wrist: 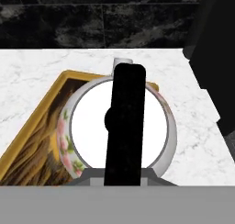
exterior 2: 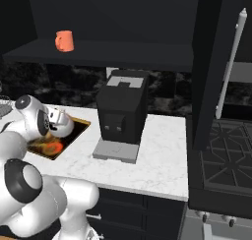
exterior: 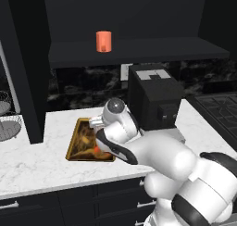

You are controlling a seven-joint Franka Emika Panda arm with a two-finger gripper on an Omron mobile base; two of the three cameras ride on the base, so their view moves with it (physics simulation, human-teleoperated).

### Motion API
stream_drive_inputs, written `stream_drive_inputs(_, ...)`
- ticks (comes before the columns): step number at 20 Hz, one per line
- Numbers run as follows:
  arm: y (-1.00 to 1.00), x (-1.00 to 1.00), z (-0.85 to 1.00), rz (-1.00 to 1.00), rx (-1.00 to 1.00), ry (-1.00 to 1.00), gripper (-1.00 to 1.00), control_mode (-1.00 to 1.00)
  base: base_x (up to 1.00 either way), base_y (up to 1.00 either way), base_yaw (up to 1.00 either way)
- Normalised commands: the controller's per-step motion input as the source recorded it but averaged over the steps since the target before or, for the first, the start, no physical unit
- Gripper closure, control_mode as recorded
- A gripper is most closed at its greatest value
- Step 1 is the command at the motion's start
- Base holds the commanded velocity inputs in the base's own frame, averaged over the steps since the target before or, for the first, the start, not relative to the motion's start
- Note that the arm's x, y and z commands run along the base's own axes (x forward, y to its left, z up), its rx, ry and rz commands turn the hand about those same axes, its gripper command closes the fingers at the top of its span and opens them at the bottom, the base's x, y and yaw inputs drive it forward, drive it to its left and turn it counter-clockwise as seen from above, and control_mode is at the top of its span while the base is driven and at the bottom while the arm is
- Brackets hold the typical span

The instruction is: Pick the kettle from the counter and place it on the tray. Then pick the mug from the cabinet and place it on the tray. Then close the cabinet doors.

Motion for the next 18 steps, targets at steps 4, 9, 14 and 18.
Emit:
stream_drive_inputs(4, 0.05, 0.32, -0.04, 0.0, 0.01, 0.0, 1.0, -1.0, 0.0, 0.0, 0.0)
stream_drive_inputs(9, 0.03, 0.17, -0.17, 0.0, 0.06, 0.02, 1.0, -1.0, 0.0, 0.0, 0.0)
stream_drive_inputs(14, 0.04, 0.09, -0.14, 0.0, 0.06, 0.0, 1.0, -1.0, 0.0, 0.0, 0.0)
stream_drive_inputs(18, 0.0, 0.03, -0.14, 0.0, 0.02, 0.0, 1.0, -1.0, 0.0, 0.0, 0.0)
